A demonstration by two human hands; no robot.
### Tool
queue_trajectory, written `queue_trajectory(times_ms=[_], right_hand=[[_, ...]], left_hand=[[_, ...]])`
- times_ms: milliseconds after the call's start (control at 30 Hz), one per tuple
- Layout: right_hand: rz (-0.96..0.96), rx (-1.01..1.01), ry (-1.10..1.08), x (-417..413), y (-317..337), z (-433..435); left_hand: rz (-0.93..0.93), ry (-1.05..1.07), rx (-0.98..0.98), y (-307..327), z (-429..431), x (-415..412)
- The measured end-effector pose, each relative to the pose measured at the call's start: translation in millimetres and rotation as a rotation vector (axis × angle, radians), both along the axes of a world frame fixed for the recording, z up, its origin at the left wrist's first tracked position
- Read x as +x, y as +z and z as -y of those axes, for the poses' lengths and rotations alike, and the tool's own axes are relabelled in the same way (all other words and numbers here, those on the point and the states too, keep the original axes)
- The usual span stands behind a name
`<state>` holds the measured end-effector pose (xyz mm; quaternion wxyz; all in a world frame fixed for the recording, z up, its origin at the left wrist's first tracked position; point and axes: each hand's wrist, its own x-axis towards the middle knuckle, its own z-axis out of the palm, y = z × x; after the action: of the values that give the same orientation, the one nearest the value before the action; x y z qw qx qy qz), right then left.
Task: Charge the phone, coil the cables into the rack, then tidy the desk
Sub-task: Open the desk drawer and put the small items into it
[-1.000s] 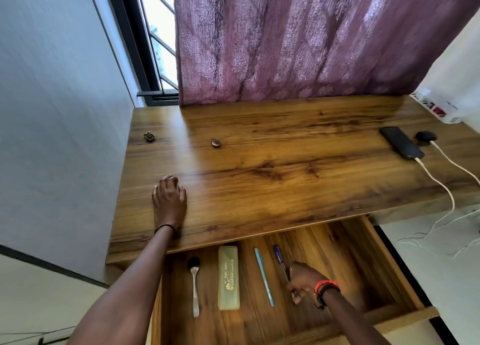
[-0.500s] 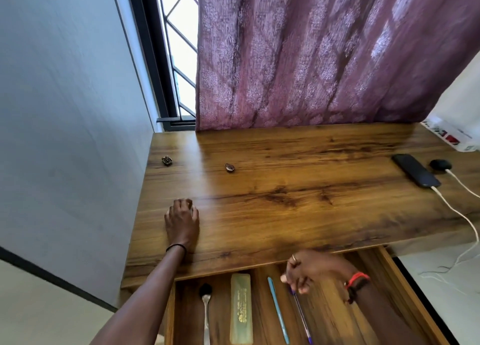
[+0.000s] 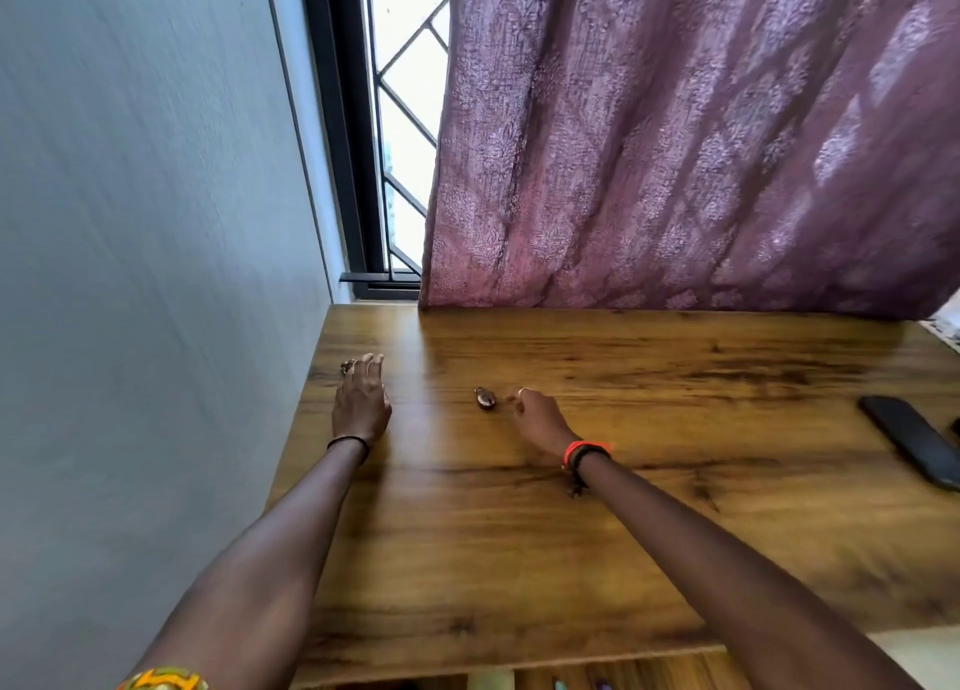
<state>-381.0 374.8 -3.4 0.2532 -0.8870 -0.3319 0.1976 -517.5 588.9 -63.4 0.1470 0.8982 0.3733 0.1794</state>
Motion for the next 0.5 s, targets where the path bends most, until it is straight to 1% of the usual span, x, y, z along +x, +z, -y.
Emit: queue_trajectory(times_ms=[67, 167, 233, 367, 433, 500], right_hand=[[0.083, -0.014, 0.097, 4.7, -8.9, -21.4], [0.140, -0.084, 0.193, 12.1, -28.0, -44.7], [0.207, -0.124, 0.245, 12.0, -34.6, -52.3], [0.323, -0.097, 0.315, 11.2, -38.5, -55.6], [0.322, -0.078, 0.313, 12.5, -39.9, -53.8], [0.293, -0.040, 0.281, 12.9, -39.0, -50.0]], left_hand=[[-0.068, 0.032, -0.014, -7.5, -16.1, 10.8], [-0.182, 0.086, -0.022, -18.7, -30.7, 20.4], [-0.209, 0.133, -0.031, -20.8, -34.5, 20.6], [-0.118, 0.100, 0.026, -21.9, -43.4, 19.7], [-0.055, 0.099, -0.009, -18.5, -45.8, 19.2], [0.036, 0.150, -0.091, -10.8, -44.7, 17.8]])
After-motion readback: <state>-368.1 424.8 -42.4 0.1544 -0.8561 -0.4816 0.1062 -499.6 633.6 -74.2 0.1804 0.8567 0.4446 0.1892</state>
